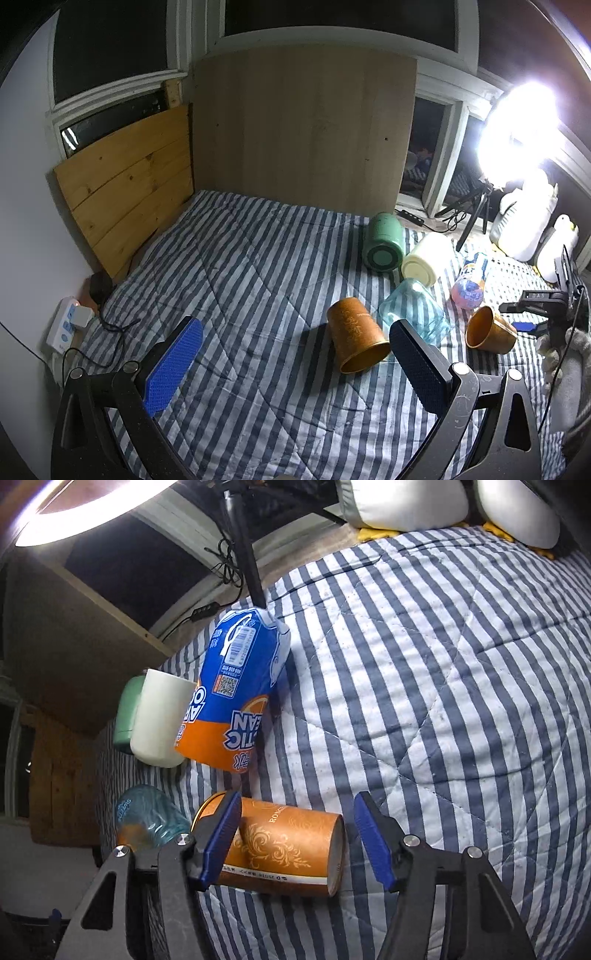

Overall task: Flip cup upside down
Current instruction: 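Lift the paper cup with the right gripper and tilt it upward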

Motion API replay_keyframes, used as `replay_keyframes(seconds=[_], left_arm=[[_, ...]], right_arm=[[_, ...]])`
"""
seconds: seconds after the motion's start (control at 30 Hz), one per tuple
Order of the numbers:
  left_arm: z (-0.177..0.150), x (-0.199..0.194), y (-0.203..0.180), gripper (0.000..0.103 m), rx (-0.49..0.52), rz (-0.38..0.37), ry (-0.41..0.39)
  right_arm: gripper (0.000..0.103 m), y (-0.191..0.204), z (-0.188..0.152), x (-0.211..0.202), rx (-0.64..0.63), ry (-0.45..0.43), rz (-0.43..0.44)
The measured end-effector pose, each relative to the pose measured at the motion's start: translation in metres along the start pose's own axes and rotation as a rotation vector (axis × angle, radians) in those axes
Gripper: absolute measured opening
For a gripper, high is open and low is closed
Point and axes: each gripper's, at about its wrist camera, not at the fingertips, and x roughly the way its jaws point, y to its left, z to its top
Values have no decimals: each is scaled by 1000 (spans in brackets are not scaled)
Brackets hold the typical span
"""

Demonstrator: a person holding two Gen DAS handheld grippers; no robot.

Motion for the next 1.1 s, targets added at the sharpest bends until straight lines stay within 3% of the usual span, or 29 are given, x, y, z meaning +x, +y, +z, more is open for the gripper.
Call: replay_keyframes(seconds=[0.13,0.37,0.8,1.0,1.1], left_arm=[[1,2,-1,102,2,-5,1],[2,6,-6,102,8,-21,5],[3,11,-16,102,30,-59,8],[6,14,-29,102,63,-99,7],[7,16,-35,102,78,-123,8]], right_arm=[[59,-3,1,10,17,37,16],[59,15,-12,15,-59,63,6],[59,44,-59,6,-249,43,-117],[59,31,-74,-14,-218,13,-134],[60,17,-85,-36,-137,-34,-117]])
